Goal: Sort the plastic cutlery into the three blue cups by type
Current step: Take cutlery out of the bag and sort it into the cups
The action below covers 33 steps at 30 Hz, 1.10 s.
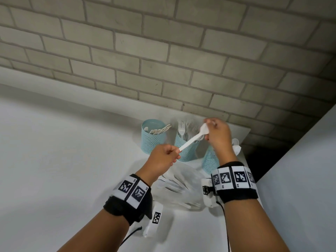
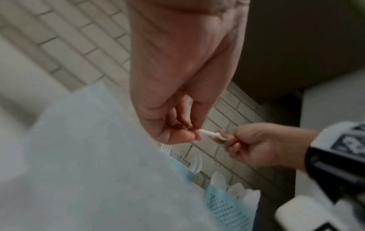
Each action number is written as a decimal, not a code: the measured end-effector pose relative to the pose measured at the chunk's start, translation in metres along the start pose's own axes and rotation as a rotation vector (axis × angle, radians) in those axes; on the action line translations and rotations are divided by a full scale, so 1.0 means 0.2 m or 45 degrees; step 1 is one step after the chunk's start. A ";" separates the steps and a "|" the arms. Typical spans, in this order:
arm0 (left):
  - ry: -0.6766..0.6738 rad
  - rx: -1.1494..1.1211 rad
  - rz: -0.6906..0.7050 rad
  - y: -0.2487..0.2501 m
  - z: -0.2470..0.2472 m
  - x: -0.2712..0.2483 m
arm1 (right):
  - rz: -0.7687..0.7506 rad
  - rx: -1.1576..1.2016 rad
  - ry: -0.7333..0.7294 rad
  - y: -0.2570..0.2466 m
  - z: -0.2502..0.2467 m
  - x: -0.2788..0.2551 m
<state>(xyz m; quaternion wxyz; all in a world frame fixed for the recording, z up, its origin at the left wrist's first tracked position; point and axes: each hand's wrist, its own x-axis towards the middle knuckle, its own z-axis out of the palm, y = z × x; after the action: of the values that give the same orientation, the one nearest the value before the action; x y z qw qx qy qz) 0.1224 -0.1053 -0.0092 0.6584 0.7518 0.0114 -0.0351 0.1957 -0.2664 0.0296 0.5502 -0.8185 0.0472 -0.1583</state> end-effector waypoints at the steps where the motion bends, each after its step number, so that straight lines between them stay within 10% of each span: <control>1: 0.028 0.150 0.058 -0.01 0.00 0.00 | -0.016 -0.014 0.138 0.01 -0.06 0.01; 5: 0.092 0.726 0.163 -0.02 -0.04 0.01 | -0.196 -0.112 0.638 -0.02 -0.27 0.01; 11: -0.150 1.268 -0.211 0.05 -0.09 -0.02 | -0.425 -0.489 0.870 0.06 -0.36 -0.03; 18: -0.186 1.240 -0.193 -0.01 -0.16 -0.04 | -0.048 -1.000 0.126 0.26 -0.22 -0.08; 23: -0.060 1.112 -0.067 -0.04 -0.19 -0.04 | -0.456 -0.824 0.420 0.10 -0.10 -0.23; 28: -0.030 1.033 0.015 -0.06 -0.16 -0.07 | -0.166 -0.698 -0.860 0.00 0.10 -0.46; 33: -0.015 0.929 0.049 -0.06 -0.16 -0.11 | -0.106 -1.259 -1.049 0.15 0.29 -0.59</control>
<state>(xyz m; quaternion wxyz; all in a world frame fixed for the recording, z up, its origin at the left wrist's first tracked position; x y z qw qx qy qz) 0.1018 -0.0711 -0.0160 0.3474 0.9371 -0.0199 -0.0287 0.1049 -0.1976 -0.0421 0.0745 -0.9703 -0.1324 0.1883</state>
